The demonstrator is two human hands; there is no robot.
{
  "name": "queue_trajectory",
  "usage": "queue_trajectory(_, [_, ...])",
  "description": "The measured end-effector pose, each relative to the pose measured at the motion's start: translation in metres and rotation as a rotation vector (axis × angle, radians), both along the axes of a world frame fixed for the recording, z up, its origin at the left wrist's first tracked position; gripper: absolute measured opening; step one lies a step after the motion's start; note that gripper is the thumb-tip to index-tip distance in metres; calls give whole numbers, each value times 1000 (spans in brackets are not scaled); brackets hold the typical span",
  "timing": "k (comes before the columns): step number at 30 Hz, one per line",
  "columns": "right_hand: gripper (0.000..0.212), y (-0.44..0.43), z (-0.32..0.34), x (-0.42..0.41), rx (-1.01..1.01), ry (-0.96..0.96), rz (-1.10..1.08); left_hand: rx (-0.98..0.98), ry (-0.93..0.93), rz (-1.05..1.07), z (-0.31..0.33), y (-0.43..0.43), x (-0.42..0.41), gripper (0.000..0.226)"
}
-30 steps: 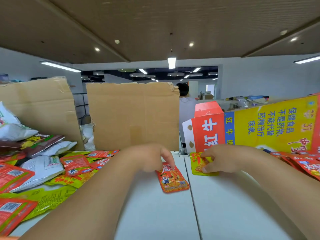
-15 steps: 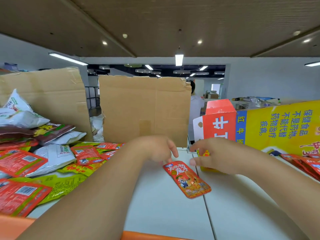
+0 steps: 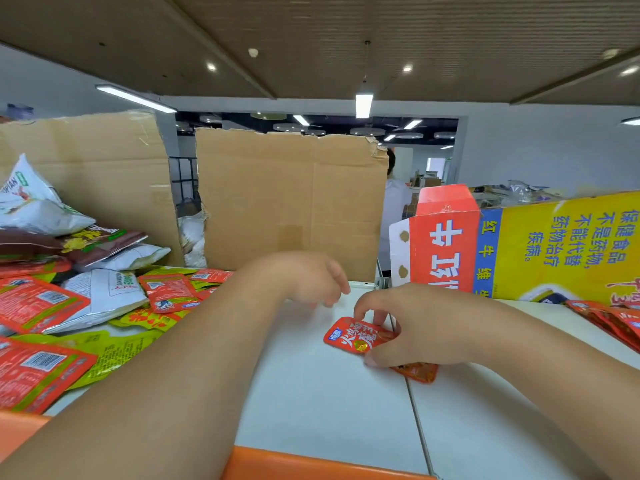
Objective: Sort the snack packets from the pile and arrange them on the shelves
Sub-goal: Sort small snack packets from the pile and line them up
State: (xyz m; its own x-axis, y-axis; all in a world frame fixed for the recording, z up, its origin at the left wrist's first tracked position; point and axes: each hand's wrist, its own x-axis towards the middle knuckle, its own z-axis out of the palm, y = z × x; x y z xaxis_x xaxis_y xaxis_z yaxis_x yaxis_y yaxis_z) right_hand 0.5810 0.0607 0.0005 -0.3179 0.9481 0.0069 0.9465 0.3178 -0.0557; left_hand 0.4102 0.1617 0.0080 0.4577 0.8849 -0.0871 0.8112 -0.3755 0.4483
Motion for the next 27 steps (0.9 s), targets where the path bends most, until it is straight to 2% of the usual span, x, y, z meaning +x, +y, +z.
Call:
queue_trajectory(7, [44, 4, 5, 13, 10, 120, 28, 94, -64, -13, -1, 2, -1, 26])
queue_trajectory(14, [36, 16, 14, 39, 118, 283, -71, 167, -310, -57, 0, 3, 7, 24])
queue_trajectory(17, [35, 17, 21, 52, 169, 331, -122, 197, -360, -88, -2, 4, 13, 24])
queue_trajectory(22, [33, 12, 31, 70, 291, 378, -209, 310, -478, -93, -6, -4, 24, 36])
queue_trajectory(24, [31, 5, 40, 76, 362, 361, -233, 358, -473, -103, -2, -18, 31, 35])
queue_trajectory(27, [32, -13, 62, 89, 430, 362, -243, 457, -332, -106, 8, -36, 46, 31])
